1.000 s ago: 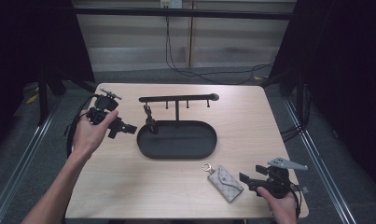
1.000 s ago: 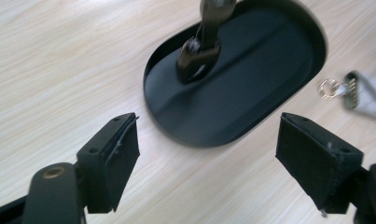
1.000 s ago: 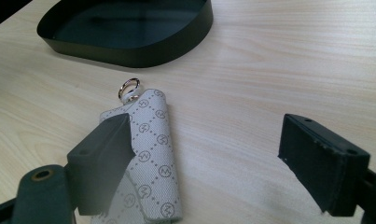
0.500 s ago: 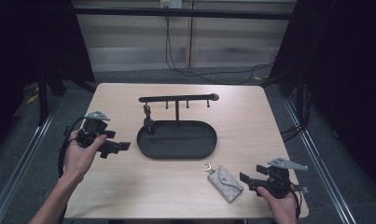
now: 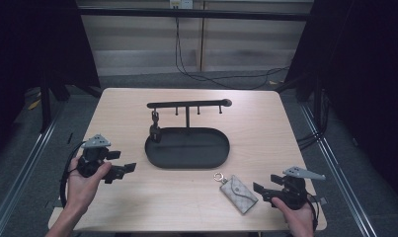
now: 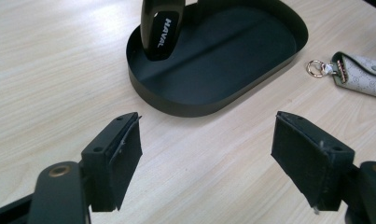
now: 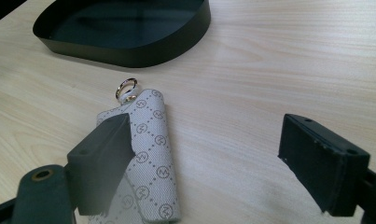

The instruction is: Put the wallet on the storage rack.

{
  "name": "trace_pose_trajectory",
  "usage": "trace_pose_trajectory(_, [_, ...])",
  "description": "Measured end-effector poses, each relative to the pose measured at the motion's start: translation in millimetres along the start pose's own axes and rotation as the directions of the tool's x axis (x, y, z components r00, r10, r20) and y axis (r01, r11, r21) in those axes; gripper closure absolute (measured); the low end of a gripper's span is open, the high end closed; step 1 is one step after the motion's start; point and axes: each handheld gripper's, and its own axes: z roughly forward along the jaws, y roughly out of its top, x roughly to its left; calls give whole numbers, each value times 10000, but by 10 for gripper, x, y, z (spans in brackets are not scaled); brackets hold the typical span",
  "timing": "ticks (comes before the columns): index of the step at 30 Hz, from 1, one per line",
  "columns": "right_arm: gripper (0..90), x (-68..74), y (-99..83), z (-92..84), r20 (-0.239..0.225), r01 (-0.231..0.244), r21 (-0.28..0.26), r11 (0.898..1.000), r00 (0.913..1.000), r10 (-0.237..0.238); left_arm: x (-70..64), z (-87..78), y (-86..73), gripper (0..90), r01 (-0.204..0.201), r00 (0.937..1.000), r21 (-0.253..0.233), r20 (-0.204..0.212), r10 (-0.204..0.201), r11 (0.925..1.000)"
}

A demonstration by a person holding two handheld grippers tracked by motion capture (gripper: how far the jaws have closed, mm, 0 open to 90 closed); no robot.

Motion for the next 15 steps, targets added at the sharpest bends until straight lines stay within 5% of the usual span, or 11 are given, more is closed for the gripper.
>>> trace_pose_trajectory(4, [168, 2, -4, -8, -6, -20, -19, 10000, 10000, 20, -45, 0, -155, 239, -45, 9992, -147, -388, 39, 9999])
trace_pose_trajectory(15, [158, 23, 7, 36, -209, 165, 202, 9997, 9997, -161, -65, -188, -566, 239, 572, 9983, -684, 149, -563, 9960])
